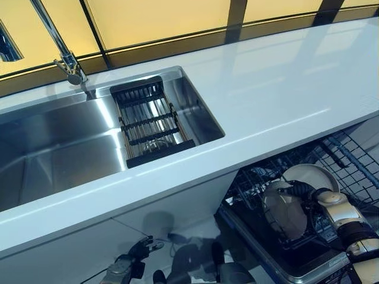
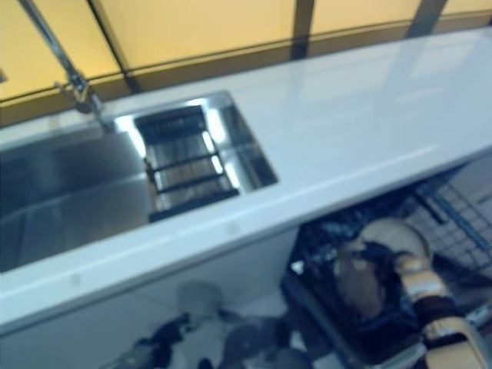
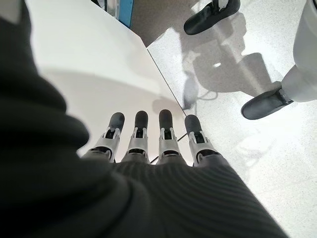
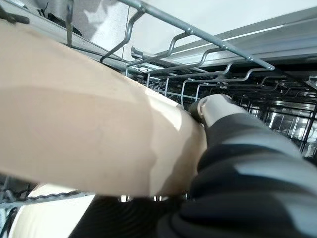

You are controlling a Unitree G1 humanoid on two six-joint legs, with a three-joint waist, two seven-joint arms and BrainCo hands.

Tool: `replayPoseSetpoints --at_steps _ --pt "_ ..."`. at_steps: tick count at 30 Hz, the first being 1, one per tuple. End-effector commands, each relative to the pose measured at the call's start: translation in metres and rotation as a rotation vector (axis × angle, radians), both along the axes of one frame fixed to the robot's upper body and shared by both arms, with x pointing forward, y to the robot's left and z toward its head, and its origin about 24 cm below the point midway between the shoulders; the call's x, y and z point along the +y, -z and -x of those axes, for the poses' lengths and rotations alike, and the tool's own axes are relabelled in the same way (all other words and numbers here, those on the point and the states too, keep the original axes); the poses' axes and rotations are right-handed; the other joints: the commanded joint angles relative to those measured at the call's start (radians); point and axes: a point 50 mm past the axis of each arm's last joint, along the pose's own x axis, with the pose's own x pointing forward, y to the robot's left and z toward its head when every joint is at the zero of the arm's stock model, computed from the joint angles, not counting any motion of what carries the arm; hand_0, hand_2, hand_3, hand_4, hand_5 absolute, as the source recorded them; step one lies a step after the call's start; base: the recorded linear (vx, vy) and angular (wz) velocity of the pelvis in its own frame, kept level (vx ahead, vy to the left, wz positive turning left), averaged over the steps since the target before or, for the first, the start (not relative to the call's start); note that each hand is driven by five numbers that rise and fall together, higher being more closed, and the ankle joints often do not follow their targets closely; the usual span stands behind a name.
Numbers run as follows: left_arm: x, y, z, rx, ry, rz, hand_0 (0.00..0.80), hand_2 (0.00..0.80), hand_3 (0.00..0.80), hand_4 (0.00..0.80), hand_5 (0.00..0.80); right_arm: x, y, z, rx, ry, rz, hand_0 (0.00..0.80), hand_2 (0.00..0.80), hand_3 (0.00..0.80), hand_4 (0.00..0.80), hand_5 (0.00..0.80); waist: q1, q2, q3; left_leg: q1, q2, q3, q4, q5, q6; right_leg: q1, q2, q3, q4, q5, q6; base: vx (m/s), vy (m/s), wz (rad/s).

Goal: Take plates into dishwasher

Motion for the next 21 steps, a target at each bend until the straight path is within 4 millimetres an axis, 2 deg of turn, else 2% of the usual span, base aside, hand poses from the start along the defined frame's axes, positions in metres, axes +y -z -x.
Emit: replayPoseSetpoints --at_steps 1,9,14,15,16,17,21 --pt "0.0062 -0.0109 -0.024 -0.062 0.008 -0.01 0.0 0.0 0.0 0.0 0.0 0.0166 -0.0105 -0.027 -0.072 -0.041 0.016 0.8 0.8 0.8 0.8 0.8 0.022 -0.076 -0.006 0.029 0.025 -0.063 -0.001 -0.023 0.009 0.016 -0.102 0.027 0.004 -0.001 0.094 0.0 0.0 0.0" --pt "0.0017 -0.0111 -0.0265 -0.063 0.024 -0.008 0.0 0.0 0.0 0.0 0.0 0.0171 -0.0015 -0.0252 -0.037 -0.028 0.028 0.8 0.8 0.8 0.8 0.8 0.033 -0.068 -0.001 0.024 0.023 -0.078 -0.001 -0.023 0.01 0.016 -0.105 0.025 0.004 -0.002 0.093 -0.001 -0.004 0.03" --pt "0.0025 -0.0114 -0.0269 -0.063 0.03 -0.008 0.0 0.0 0.0 0.0 0.0 0.0156 -0.003 -0.0255 -0.032 -0.034 0.037 0.8 0.8 0.8 0.8 0.8 0.033 -0.068 0.002 0.021 0.023 -0.081 -0.001 -0.022 0.011 0.015 -0.105 0.027 0.004 -0.003 0.093 -0.002 -0.001 0.01" --pt "0.0024 -0.0115 -0.0273 -0.063 0.03 -0.009 0.0 0.0 0.0 0.0 0.0 0.0156 -0.0034 -0.0254 -0.038 -0.031 0.041 0.681 0.681 0.681 0.681 0.681 0.032 -0.068 0.002 0.021 0.023 -0.08 -0.001 -0.022 0.01 0.014 -0.105 0.027 0.004 -0.002 0.093 0.0 0.0 0.0" --pt "0.0025 -0.0116 -0.0274 -0.063 0.03 -0.01 0.0 0.0 0.0 0.0 0.0 0.0155 -0.0033 -0.0253 -0.038 -0.031 0.042 0.618 0.618 0.618 0.618 0.618 0.032 -0.068 0.002 0.021 0.023 -0.08 -0.001 -0.022 0.01 0.014 -0.105 0.027 0.004 -0.002 0.093 0.0 0.0 0.0" --pt "0.0024 -0.0116 -0.0276 -0.062 0.03 -0.009 0.0 0.0 0.0 0.0 0.0 0.0152 -0.0029 -0.0246 -0.042 -0.029 0.047 0.0 0.0 0.0 0.0 0.0 0.031 -0.07 0.002 0.021 0.024 -0.079 -0.001 -0.022 0.01 0.014 -0.105 0.028 0.004 -0.002 0.093 0.0 0.0 0.0" --pt "0.0036 -0.012 -0.0277 -0.063 0.029 -0.009 0.0 0.0 0.0 0.0 0.0 0.0143 -0.0052 -0.024 -0.057 -0.016 0.05 0.0 0.0 0.0 0.0 0.0 0.028 -0.073 0.002 0.021 0.024 -0.078 -0.001 -0.023 0.01 0.015 -0.105 0.029 0.004 -0.002 0.094 0.0 0.0 0.0"
